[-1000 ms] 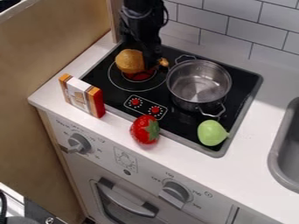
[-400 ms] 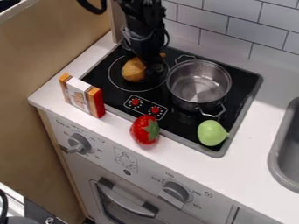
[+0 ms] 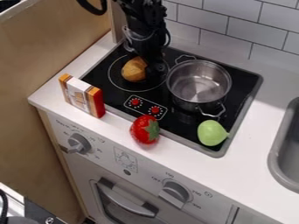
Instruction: Put the chicken leg in the silver pot
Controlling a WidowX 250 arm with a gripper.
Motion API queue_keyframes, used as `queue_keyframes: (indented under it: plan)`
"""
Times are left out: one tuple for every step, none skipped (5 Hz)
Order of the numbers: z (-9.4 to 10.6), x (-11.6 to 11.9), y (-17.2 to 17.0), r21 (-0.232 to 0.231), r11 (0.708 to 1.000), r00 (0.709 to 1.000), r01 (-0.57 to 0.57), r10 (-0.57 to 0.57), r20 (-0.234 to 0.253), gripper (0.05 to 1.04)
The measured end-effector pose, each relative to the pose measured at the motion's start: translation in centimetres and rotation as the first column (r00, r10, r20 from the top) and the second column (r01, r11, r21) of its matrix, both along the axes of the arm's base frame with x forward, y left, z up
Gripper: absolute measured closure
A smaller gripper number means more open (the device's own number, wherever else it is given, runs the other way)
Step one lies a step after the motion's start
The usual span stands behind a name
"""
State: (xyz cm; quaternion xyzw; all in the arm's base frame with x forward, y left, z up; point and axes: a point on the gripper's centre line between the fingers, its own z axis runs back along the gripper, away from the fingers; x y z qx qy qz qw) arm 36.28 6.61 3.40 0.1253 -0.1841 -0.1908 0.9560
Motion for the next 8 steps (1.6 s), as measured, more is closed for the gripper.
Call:
queue_keyframes:
  plan:
    - [0.0, -0.6, -0.1, 0.004, 1.0, 0.997, -0.021, 0.022, -0.067, 0.271]
    - [0.3, -1.7, -0.3, 0.013, 0.999, 0.991, -0.039, 0.04, -0.129, 0.271]
    - [1.8, -2.1, -0.9, 0.027, 0.998, 0.99, -0.054, 0.057, -0.132, 0.271]
    - [3.9, -2.9, -1.8, 0.05, 0.995, 0.982, -0.082, 0.089, -0.169, 0.271]
    - [6.2, -3.4, -2.8, 0.062, 0.992, 0.974, -0.113, 0.123, -0.19, 0.271]
    - [7.9, -3.2, -4.6, 0.059, 0.983, 0.962, -0.174, 0.183, -0.204, 0.271]
    - [9.1, -2.8, -6.6, 0.045, 0.978, 0.96, -0.205, 0.21, -0.185, 0.271]
    - [8.9, -2.1, -8.0, 0.025, 0.976, 0.965, -0.218, 0.219, -0.143, 0.271]
